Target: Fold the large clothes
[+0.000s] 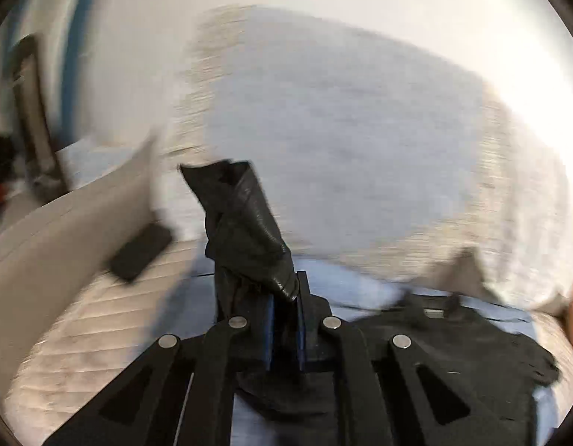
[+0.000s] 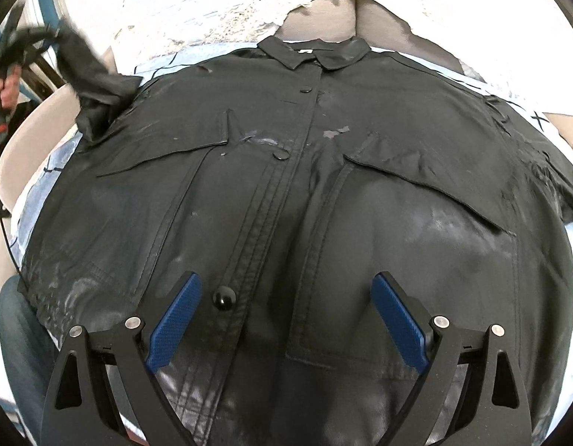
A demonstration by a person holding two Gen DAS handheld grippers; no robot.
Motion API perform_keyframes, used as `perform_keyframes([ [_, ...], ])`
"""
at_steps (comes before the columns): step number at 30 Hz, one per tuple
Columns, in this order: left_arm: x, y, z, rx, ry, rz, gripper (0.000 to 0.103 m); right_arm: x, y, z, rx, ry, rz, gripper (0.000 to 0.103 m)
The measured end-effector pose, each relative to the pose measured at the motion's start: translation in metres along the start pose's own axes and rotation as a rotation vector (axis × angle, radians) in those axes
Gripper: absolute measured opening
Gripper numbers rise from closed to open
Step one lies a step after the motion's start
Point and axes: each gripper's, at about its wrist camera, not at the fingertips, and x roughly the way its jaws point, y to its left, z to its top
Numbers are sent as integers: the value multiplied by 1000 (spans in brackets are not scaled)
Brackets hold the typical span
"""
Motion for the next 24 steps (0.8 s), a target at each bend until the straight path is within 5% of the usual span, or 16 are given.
perform_keyframes([
  [6, 33, -116, -33, 61, 125, -279, 11, -8, -16, -7, 45, 0, -16, 93],
  [9, 63, -165, -68, 82, 263, -397, 29, -9, -25, -10, 70, 14, -31, 93],
  [14, 71, -193, -111, 113, 356, -470, 34, -11, -32, -11, 84, 19, -48, 93],
  [17, 57, -172, -115, 120, 302, -436, 38, -11, -30, -7, 81, 11, -47, 93],
  [20, 54, -114, -114, 82, 241, -288, 39, -8, -22, 6, 68, -15, -29, 93],
  [24, 79, -42, -135, -37, 293, -91, 39, 4, -9, 38, 48, -54, 30, 90],
])
